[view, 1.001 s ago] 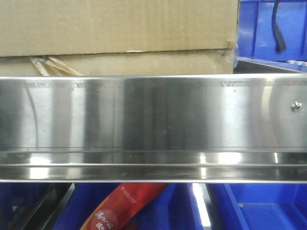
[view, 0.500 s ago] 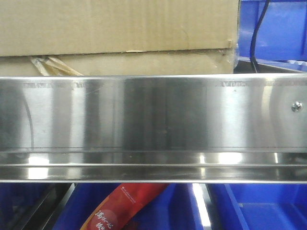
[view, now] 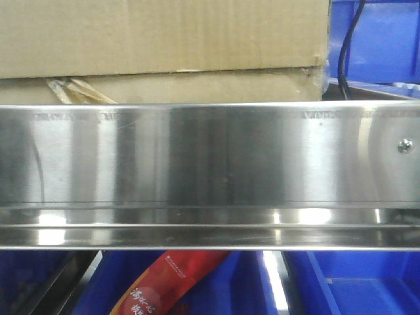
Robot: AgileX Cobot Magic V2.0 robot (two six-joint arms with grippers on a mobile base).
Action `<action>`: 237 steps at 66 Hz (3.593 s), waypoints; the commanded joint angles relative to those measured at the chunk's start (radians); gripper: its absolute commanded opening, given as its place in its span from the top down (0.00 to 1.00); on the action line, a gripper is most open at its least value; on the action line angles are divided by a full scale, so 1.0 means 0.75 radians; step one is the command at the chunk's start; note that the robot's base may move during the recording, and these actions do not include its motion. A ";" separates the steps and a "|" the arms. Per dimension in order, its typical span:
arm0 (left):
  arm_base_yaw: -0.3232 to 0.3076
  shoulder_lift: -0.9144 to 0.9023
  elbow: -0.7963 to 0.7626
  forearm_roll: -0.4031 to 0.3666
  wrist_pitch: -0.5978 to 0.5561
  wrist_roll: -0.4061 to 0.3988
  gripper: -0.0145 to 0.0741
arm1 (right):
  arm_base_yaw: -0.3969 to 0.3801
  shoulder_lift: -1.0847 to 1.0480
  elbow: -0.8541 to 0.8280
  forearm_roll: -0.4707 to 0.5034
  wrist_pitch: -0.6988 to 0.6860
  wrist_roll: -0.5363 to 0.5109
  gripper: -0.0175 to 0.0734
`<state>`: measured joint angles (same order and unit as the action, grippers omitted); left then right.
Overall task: Grab carton from right shelf to conveyor
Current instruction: 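Close both grippers on opposite side walls of the brown carton, then lift the carton with both grippers and pull it off the shelf, then hold the carton with both grippers while the base drives away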
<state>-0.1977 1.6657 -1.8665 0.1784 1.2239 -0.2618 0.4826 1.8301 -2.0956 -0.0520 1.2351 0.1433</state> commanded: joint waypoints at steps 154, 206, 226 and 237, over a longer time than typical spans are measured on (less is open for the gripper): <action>-0.326 -0.429 0.165 0.024 -0.039 -0.083 0.85 | 0.026 -0.586 0.394 -0.006 -0.019 0.008 0.88; -0.326 -0.429 0.165 0.024 -0.039 -0.083 0.85 | 0.026 -0.586 0.394 -0.006 -0.024 0.008 0.88; -0.326 -0.429 0.165 0.024 -0.039 -0.083 0.85 | 0.026 -0.586 0.394 -0.006 -0.024 0.008 0.88; -0.326 -0.429 0.165 0.024 -0.039 -0.083 0.85 | 0.026 -0.586 0.394 -0.006 -0.024 0.008 0.88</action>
<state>-0.4290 1.3573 -1.7402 0.2215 1.2442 -0.3278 0.5006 1.4006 -1.7969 -0.0645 1.2630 0.1594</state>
